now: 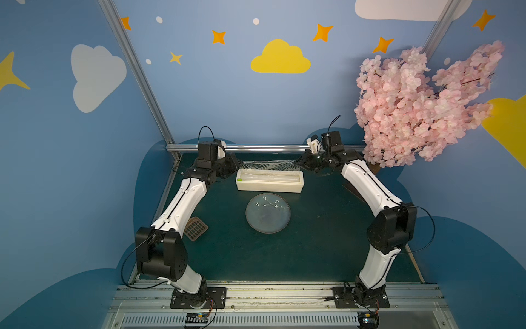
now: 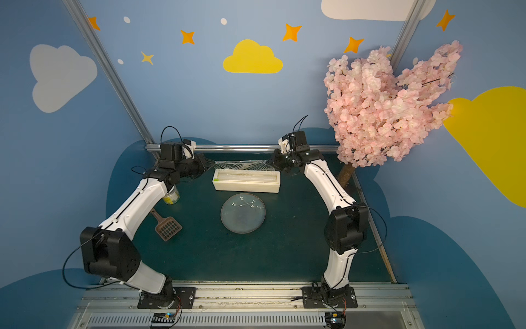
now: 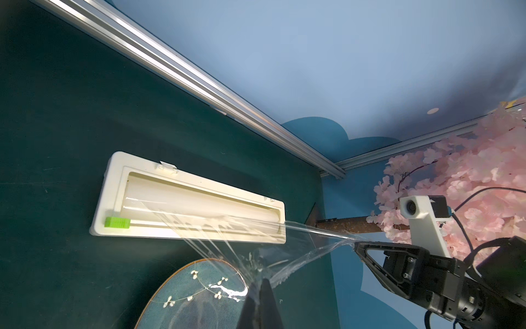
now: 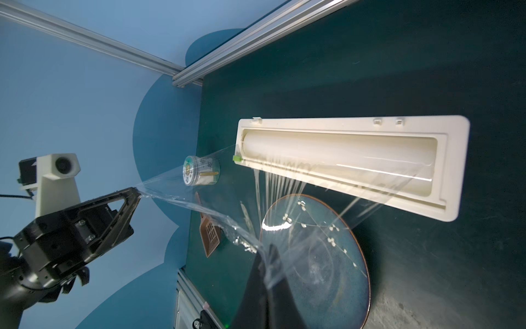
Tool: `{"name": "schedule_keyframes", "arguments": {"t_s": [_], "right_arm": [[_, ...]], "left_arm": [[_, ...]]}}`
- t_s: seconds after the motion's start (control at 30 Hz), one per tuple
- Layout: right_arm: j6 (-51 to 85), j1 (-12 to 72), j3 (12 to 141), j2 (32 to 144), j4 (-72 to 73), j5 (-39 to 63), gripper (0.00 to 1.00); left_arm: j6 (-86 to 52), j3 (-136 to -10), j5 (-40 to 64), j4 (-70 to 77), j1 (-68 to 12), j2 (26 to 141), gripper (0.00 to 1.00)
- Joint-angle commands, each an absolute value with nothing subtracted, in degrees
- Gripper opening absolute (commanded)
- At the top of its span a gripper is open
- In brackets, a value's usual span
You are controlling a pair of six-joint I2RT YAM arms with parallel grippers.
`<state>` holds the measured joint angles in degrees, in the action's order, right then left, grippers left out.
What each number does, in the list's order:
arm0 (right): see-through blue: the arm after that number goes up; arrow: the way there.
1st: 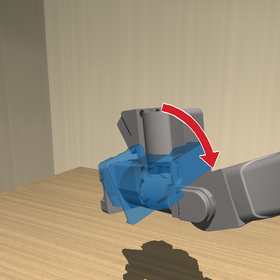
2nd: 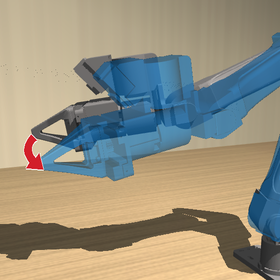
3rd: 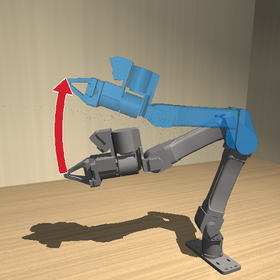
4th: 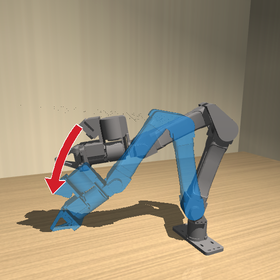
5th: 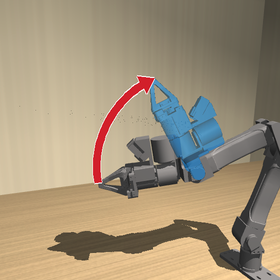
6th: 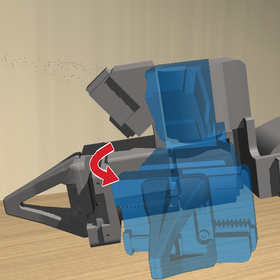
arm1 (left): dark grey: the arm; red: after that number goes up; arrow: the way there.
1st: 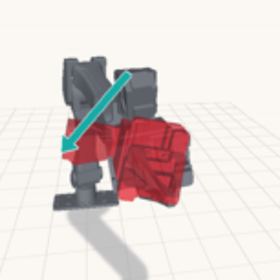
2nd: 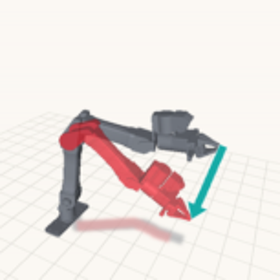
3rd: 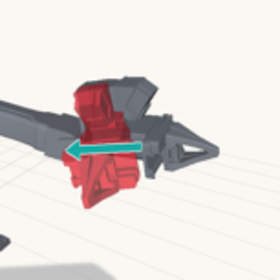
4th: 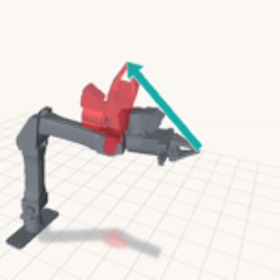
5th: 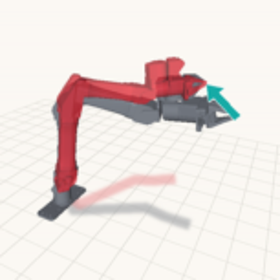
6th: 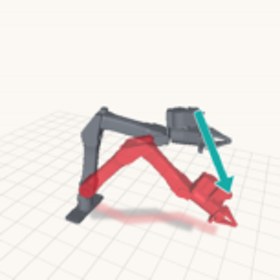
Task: Wrap the plate with plastic wrap
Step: Pull the plastic wrap from the plastic wrap cutting box, then cover the plate with plastic wrap.
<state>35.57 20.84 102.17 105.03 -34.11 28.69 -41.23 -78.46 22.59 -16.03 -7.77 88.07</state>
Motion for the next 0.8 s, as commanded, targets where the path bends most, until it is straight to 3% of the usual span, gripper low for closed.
{"name": "schedule_keyframes", "arguments": {"t_s": [0.0,0.47,0.77], "right_arm": [[34.9,21.1,100.0,100.8,-32.2,30.6,0.0],[33.5,21.3,99.5,95.5,-33.8,29.1,0.0],[33.8,25.0,79.4,87.1,-28.1,30.2,0.0]], "left_arm": [[-41.9,-75.6,23.5,-13.7,-7.6,84.4,0.03],[-40.7,-75.4,22.9,-15.6,-7.8,78.9,0.03],[-39.6,-60.5,22.3,-16.0,-10.9,69.2,0.03]]}}
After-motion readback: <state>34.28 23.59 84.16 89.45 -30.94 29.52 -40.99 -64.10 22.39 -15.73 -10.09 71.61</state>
